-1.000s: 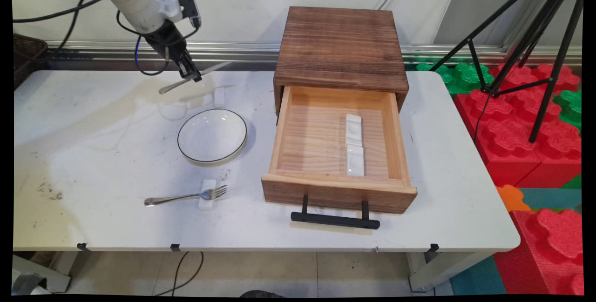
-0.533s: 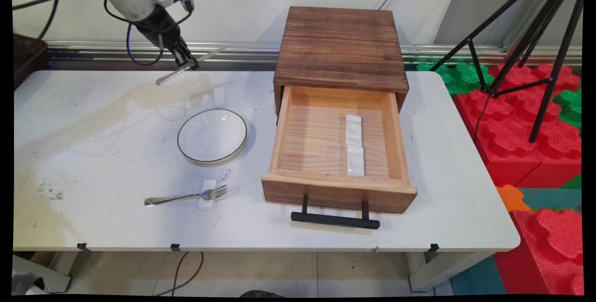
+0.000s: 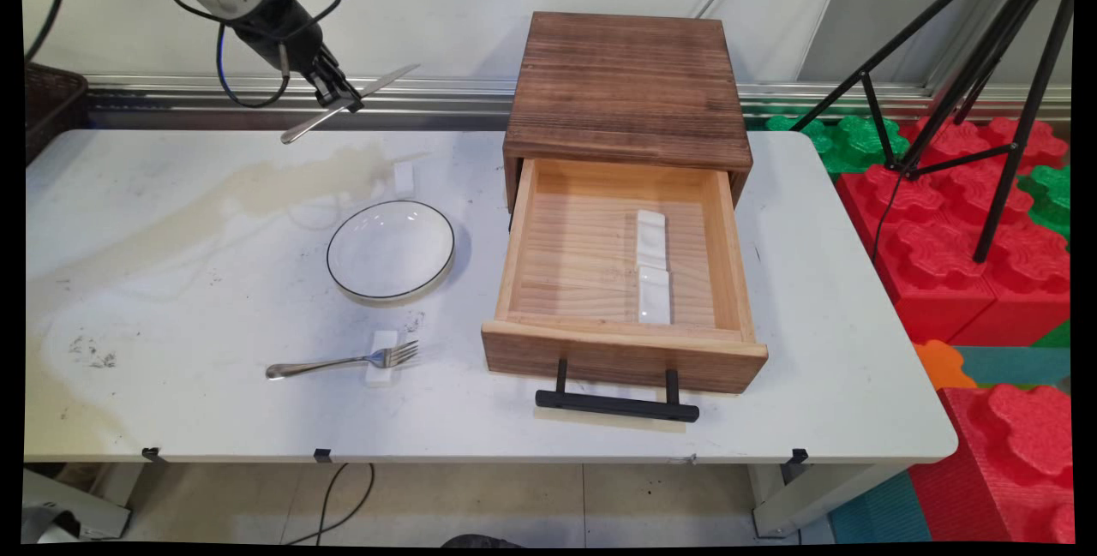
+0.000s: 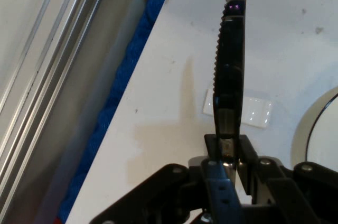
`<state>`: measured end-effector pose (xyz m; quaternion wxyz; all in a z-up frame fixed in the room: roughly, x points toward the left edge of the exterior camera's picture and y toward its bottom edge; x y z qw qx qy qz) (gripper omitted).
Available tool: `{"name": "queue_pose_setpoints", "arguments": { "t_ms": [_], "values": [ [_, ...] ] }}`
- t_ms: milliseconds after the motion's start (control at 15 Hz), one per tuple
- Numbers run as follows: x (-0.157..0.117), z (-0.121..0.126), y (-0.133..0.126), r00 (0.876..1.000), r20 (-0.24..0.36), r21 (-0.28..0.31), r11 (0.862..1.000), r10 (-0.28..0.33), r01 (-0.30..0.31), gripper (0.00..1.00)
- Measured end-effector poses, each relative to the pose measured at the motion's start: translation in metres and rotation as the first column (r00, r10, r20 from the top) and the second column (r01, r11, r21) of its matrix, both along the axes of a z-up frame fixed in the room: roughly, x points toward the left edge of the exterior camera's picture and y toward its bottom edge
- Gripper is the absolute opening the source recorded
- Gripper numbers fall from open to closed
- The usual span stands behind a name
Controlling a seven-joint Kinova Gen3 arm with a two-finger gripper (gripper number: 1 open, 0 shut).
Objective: Place the picked object into the drawer
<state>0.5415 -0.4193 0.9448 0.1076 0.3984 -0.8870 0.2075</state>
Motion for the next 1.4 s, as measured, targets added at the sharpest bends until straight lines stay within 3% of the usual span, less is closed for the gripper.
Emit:
{"name": "queue_pose_setpoints", "arguments": {
  "t_ms": [667,1400],
  "values": [
    [-0.045,0.032,0.035,0.997,-0.016,-0.039,0.996,-0.076,0.076,0.0],
    [-0.108,0.05,0.062,0.978,-0.042,-0.053,0.978,-0.206,0.204,0.0]
  ]
}}
